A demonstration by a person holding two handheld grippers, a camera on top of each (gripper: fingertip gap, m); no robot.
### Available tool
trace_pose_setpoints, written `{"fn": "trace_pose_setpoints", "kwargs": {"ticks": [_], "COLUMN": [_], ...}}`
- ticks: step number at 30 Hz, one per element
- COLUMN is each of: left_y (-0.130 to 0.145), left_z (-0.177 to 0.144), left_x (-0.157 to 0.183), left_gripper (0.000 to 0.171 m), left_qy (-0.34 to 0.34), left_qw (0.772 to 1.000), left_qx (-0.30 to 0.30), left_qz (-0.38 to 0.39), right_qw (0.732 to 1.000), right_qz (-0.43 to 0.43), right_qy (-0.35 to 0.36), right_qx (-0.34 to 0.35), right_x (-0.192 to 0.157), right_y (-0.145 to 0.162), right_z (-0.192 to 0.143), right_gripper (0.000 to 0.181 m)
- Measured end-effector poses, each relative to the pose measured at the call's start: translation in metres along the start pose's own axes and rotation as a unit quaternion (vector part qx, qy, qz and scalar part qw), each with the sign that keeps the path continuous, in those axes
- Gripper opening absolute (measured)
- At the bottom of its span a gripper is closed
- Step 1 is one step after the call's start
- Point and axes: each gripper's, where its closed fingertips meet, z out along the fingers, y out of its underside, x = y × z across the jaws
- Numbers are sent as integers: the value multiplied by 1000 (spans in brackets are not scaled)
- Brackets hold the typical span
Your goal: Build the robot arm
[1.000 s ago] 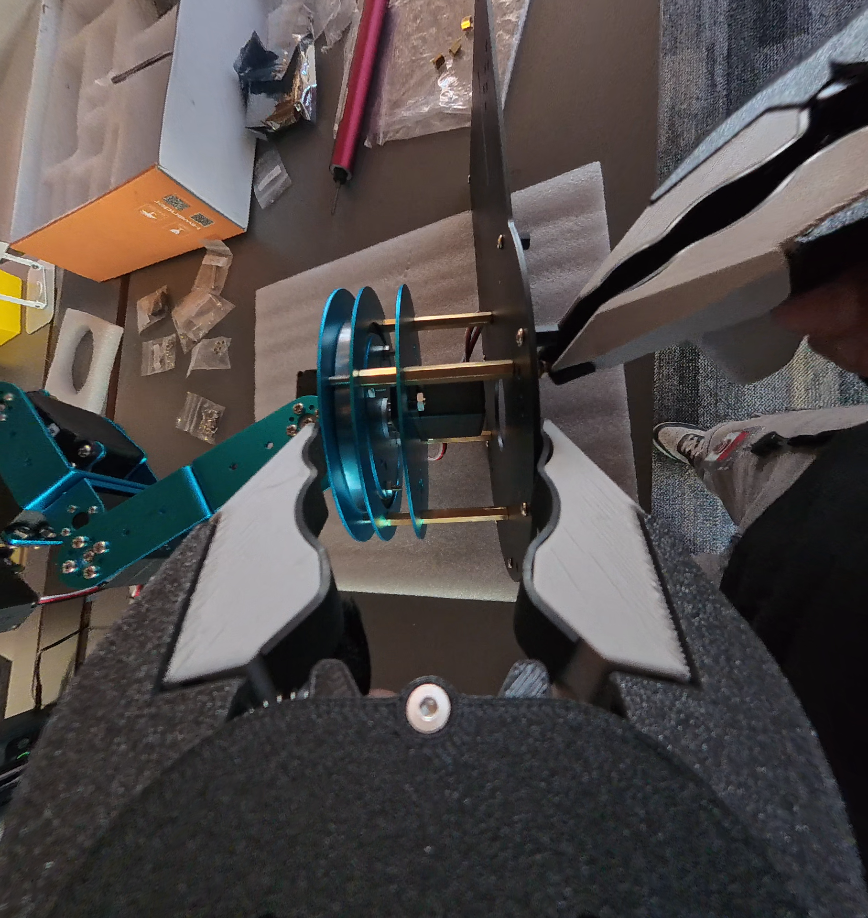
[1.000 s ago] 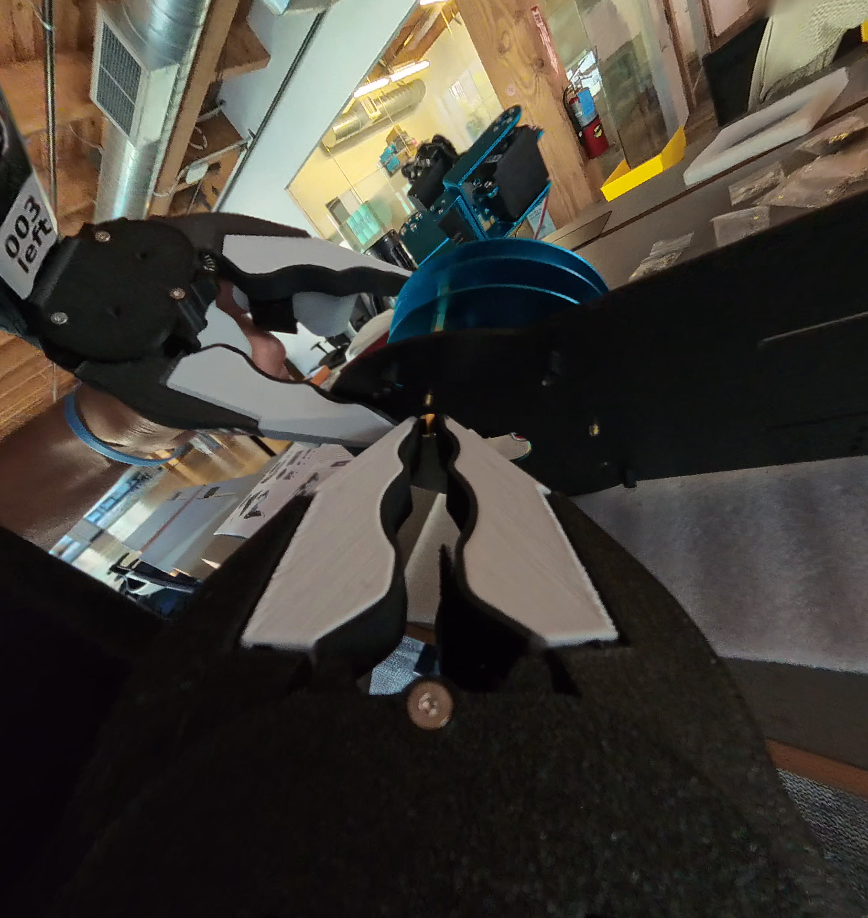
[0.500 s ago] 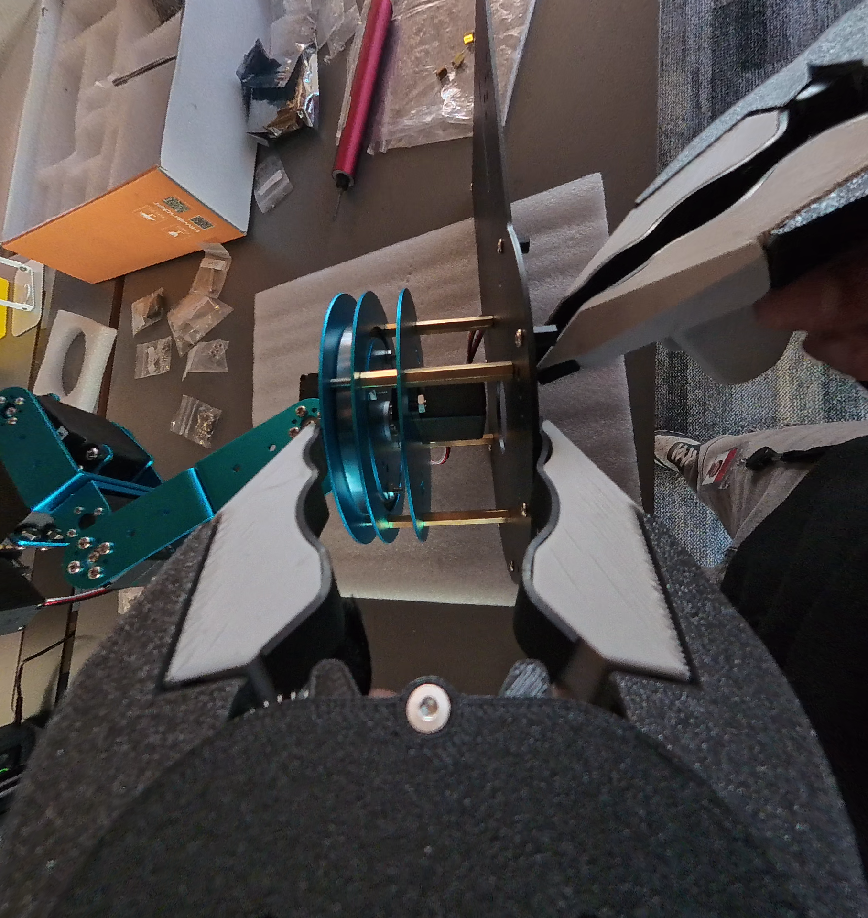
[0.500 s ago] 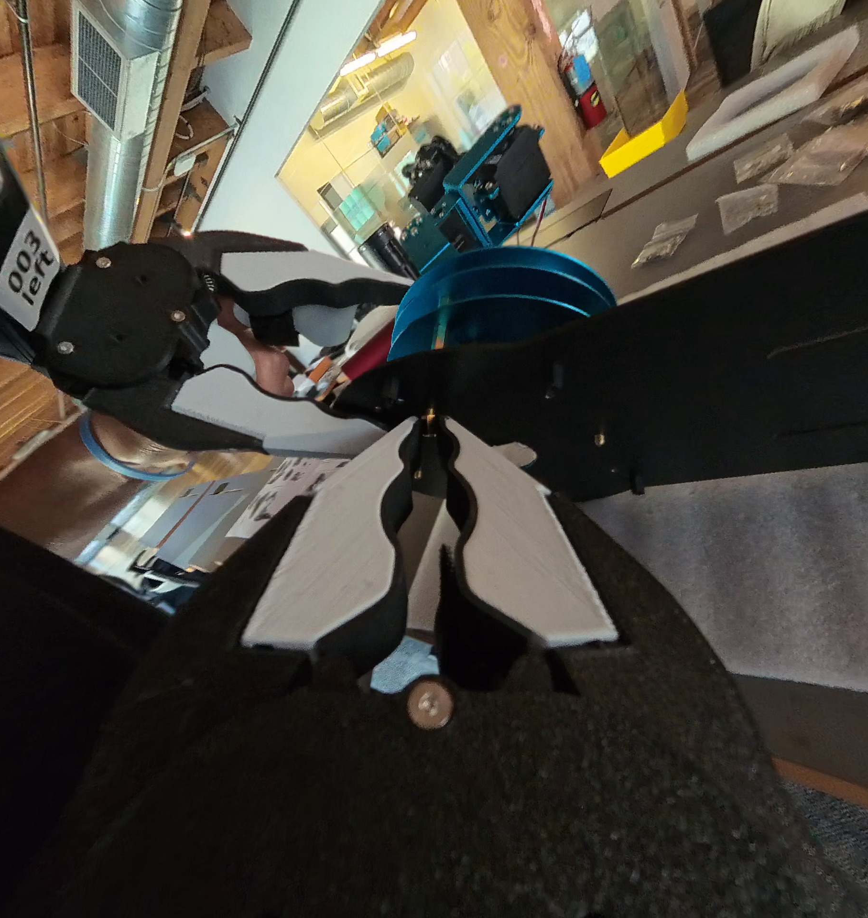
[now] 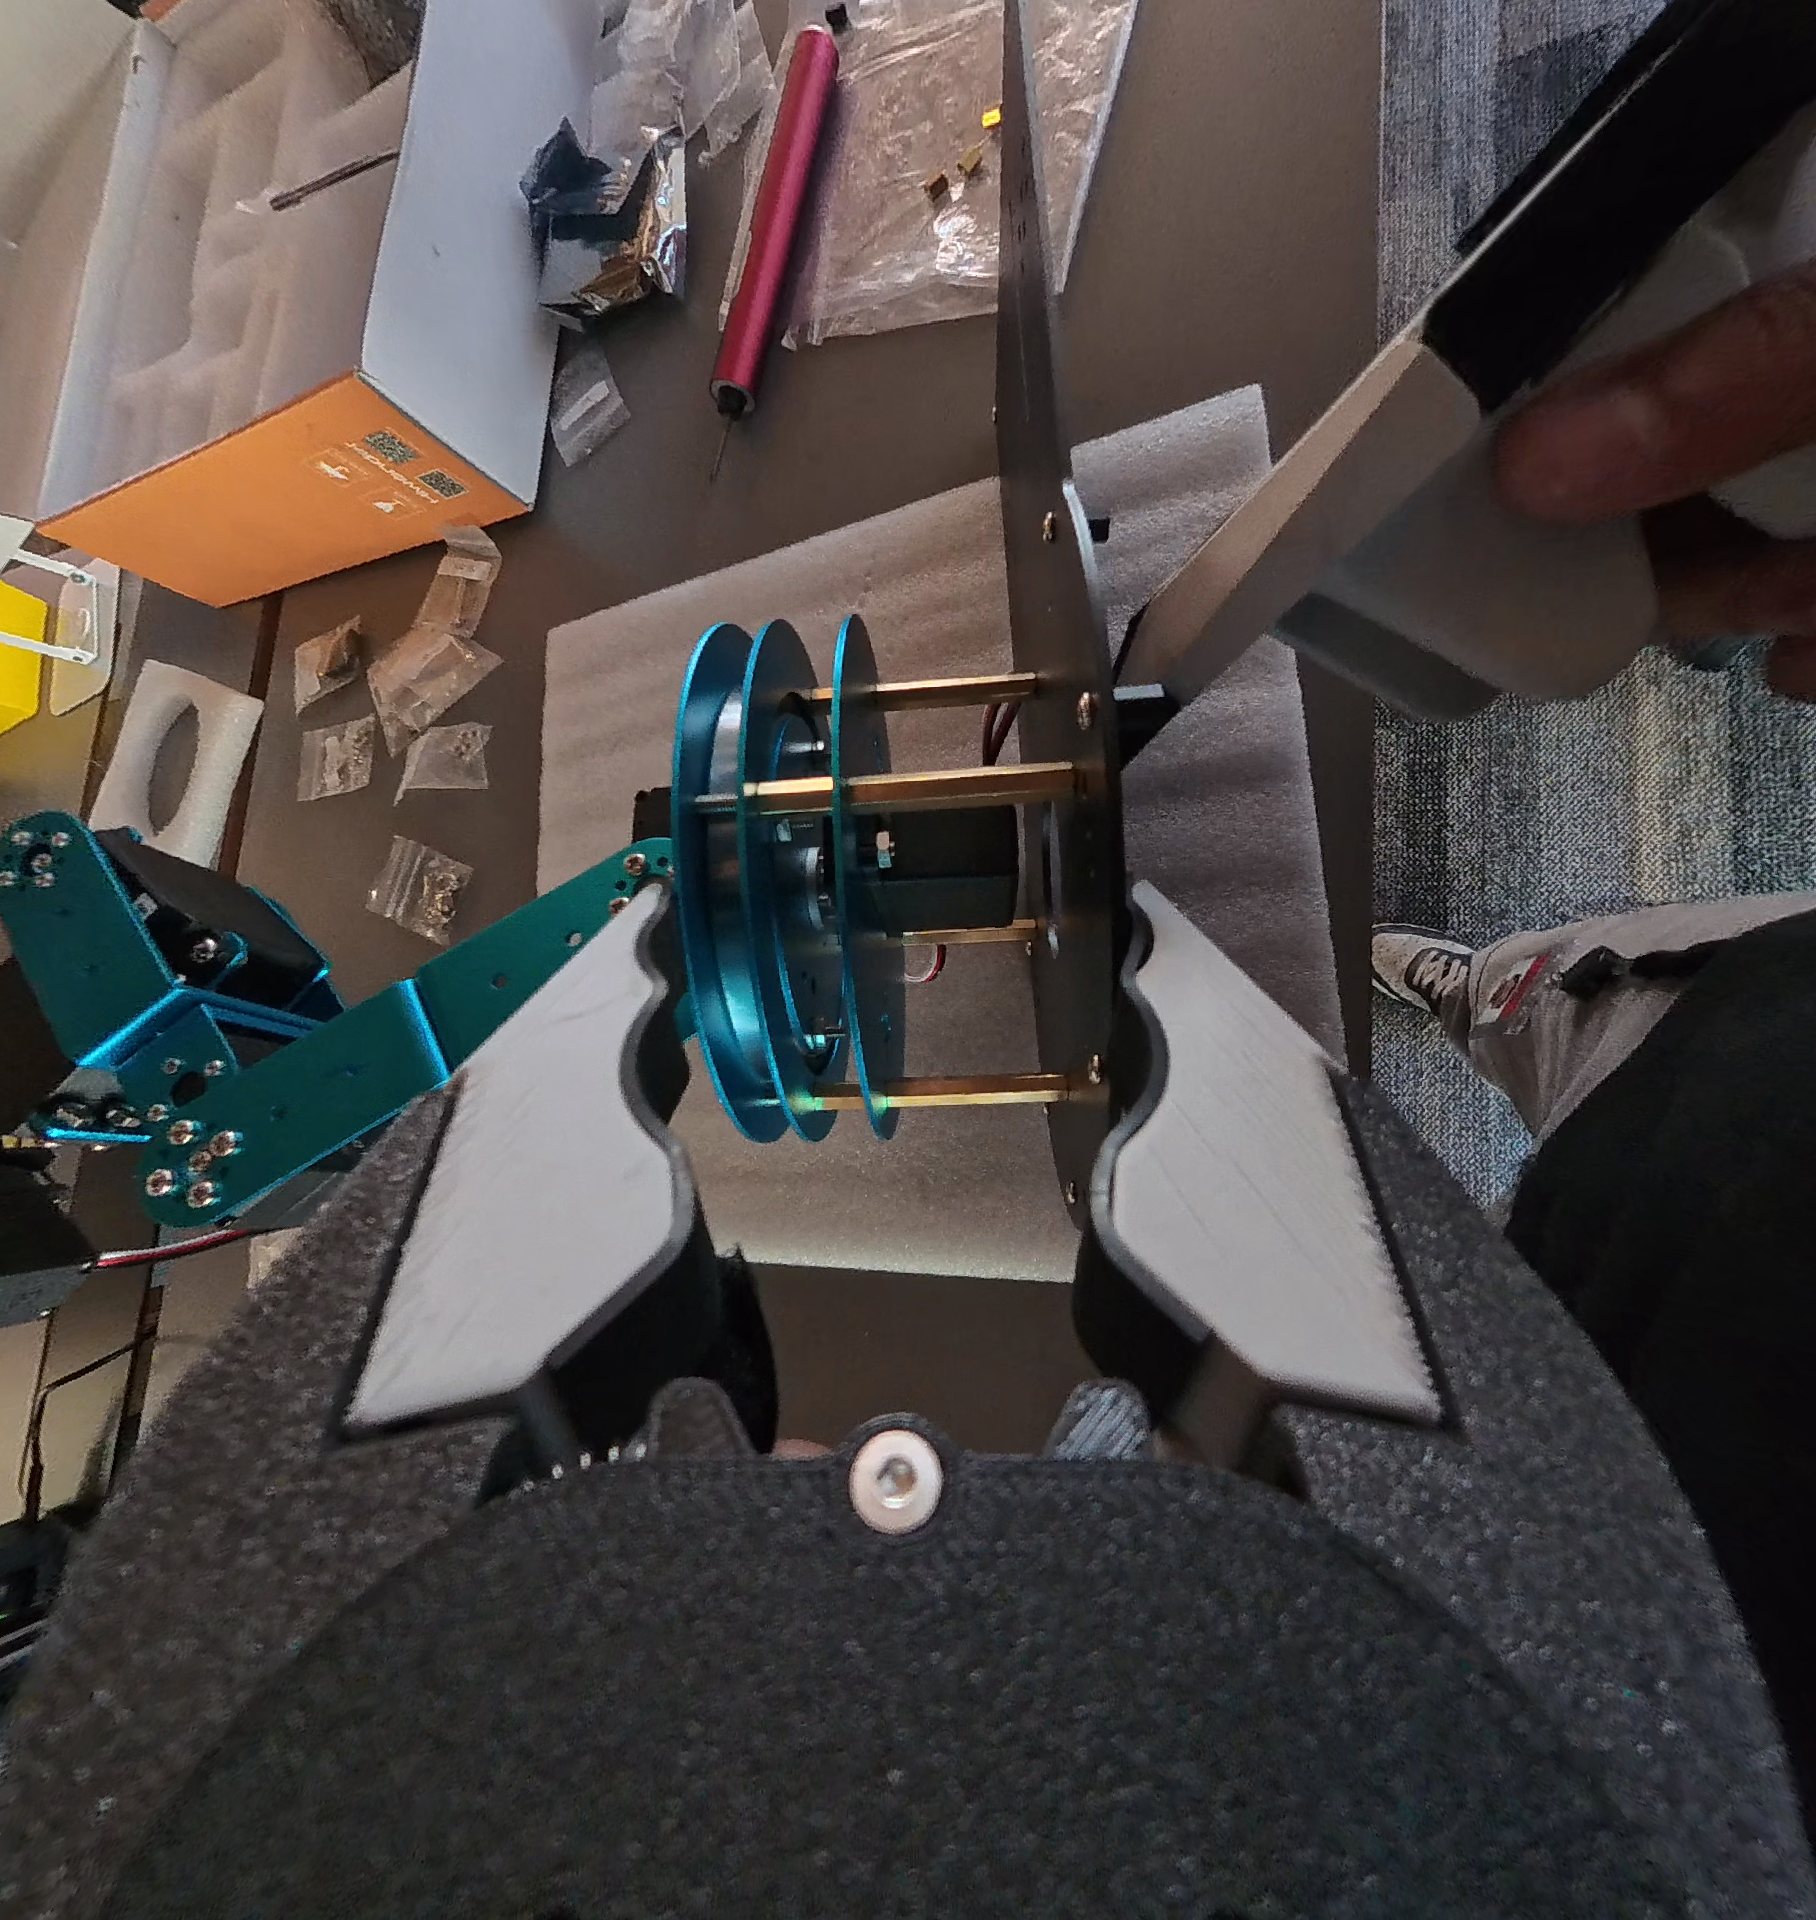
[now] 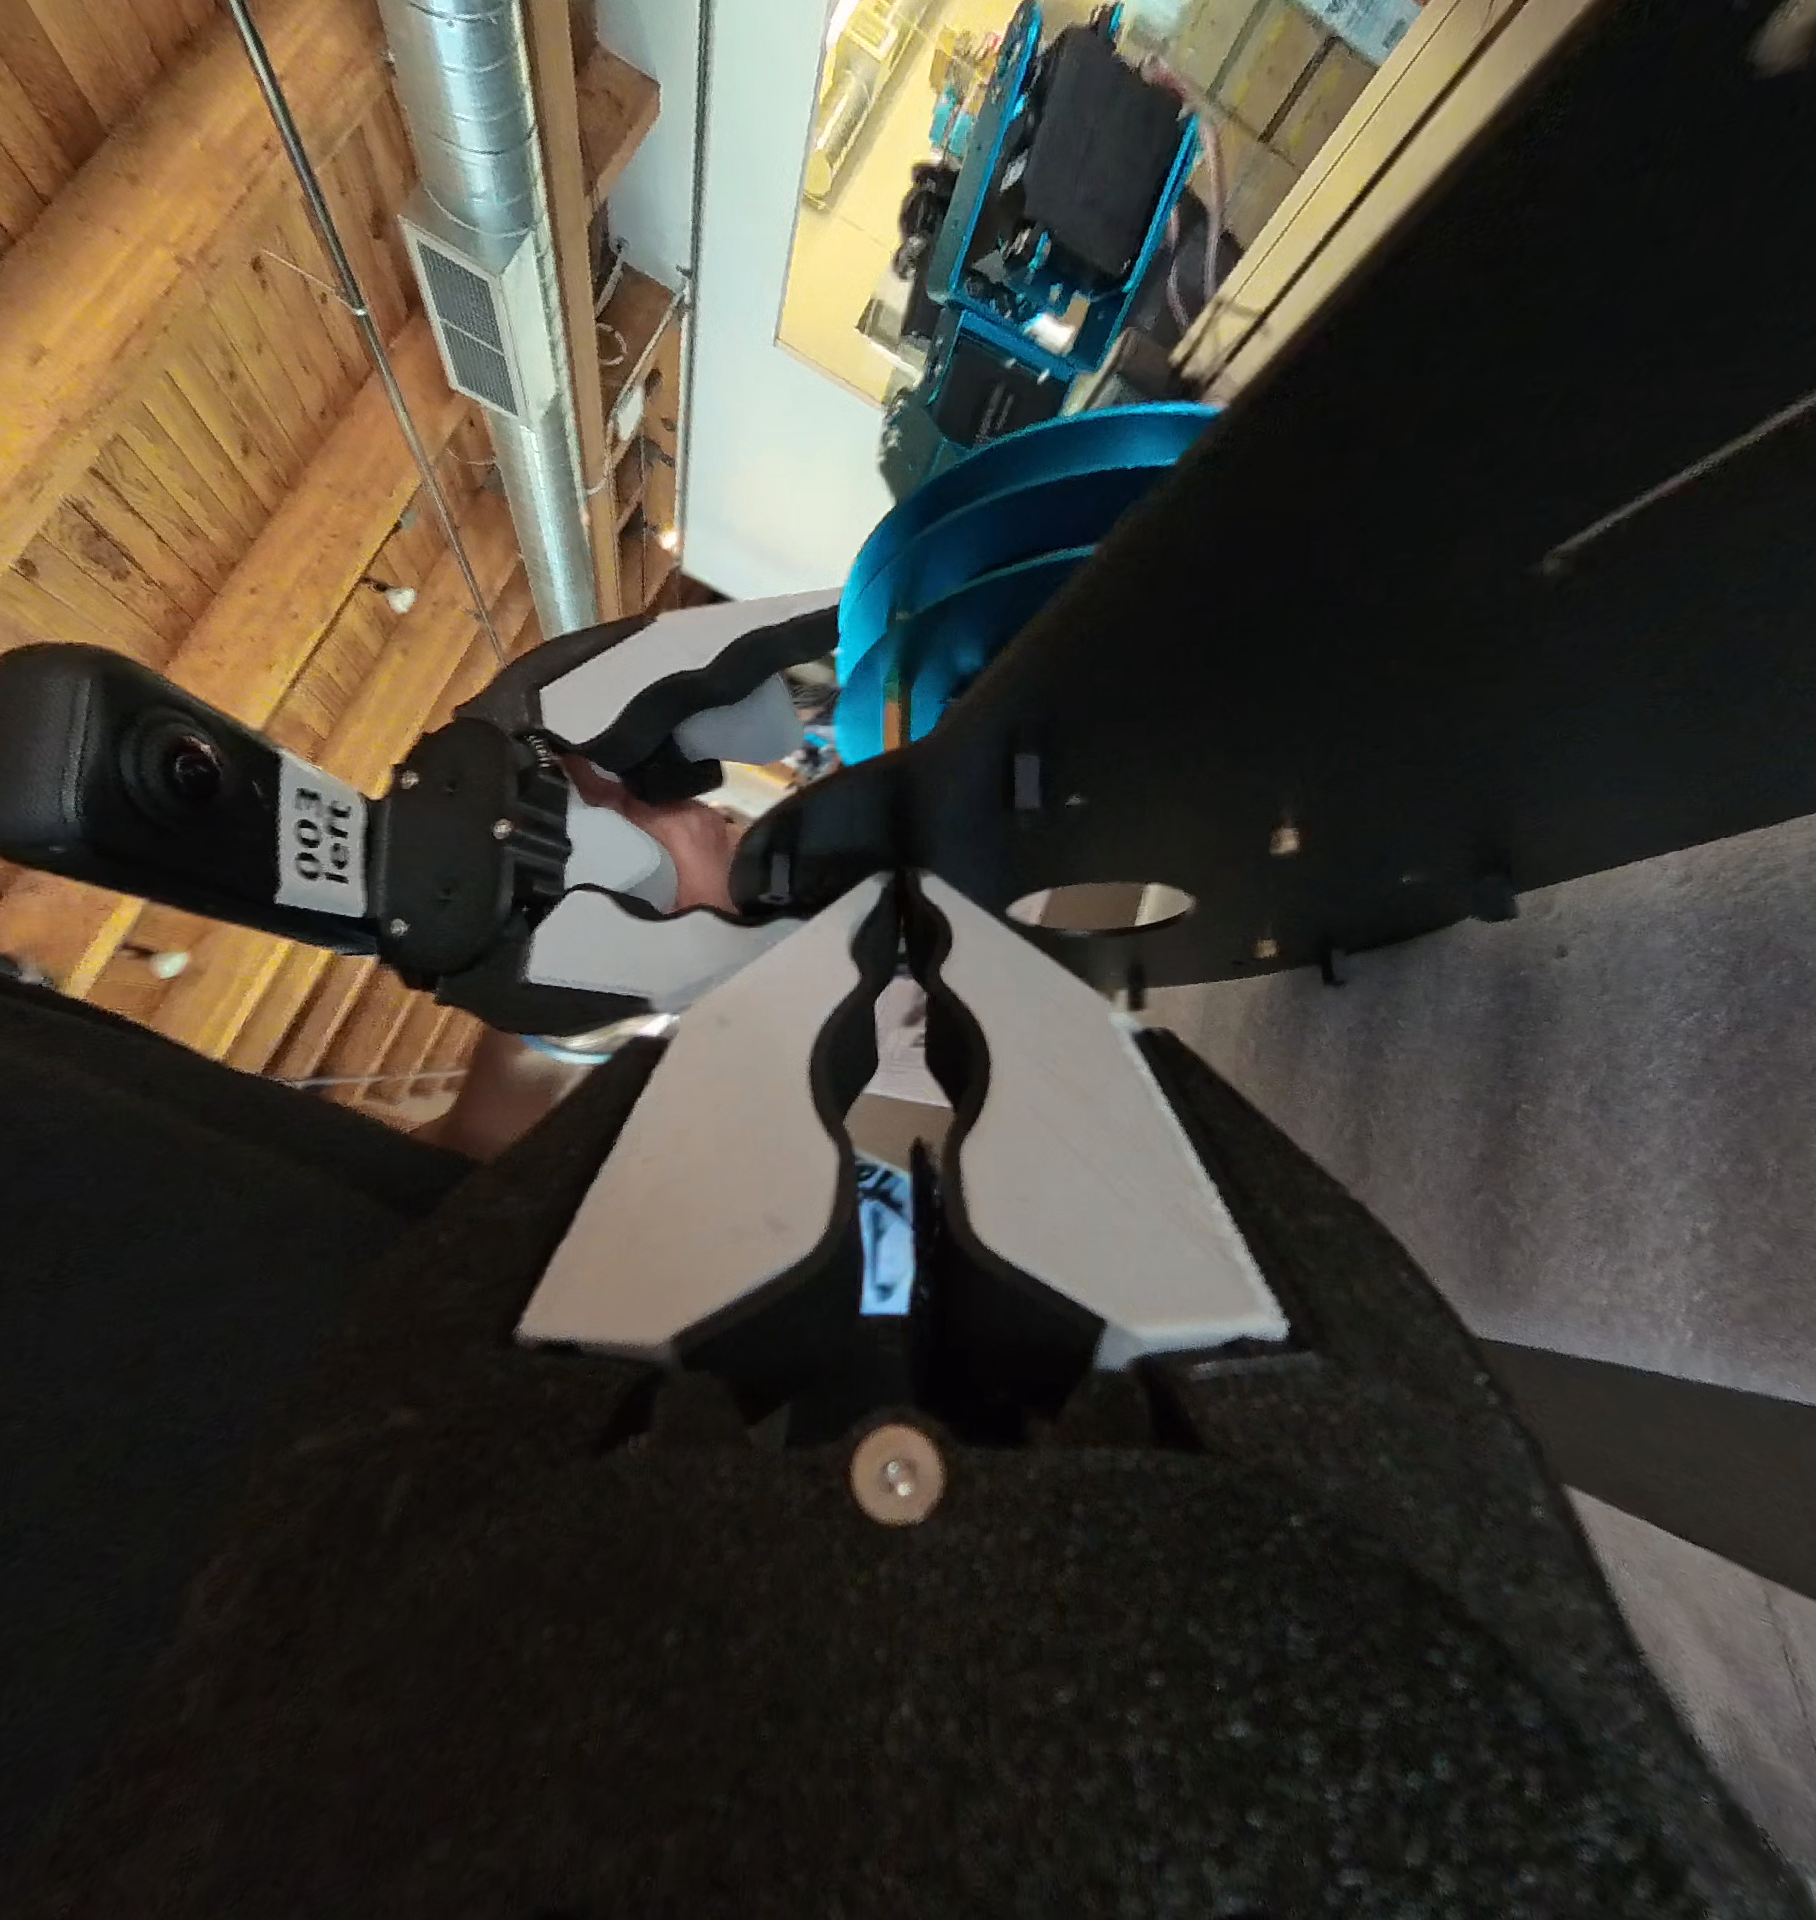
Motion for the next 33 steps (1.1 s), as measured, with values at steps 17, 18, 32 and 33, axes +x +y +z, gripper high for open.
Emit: {"fn": "trace_pose_setpoints", "kwargs": {"ticks": [17,18,32,33], "left_y": [0,-1,-3,-3], "left_z": [1,1,0,0], "left_x": [-4,-4,-2,-2], "left_gripper": [81,81,80,80], "left_qy": [5,4,-5,-6], "left_qw": [1000,1000,1000,1000], "left_qx": [9,11,21,21], "left_qz": [-14,-14,-1,1], "right_qw": [890,876,856,859], "right_qz": [-356,-372,-386,-381], "right_qy": [278,301,340,338], "right_qx": [-70,-66,-51,-46], "right_x": [68,73,90,90], "right_y": [73,71,76,76], "right_z": [5,4,20,18], "right_gripper": [17,16,5,5]}}
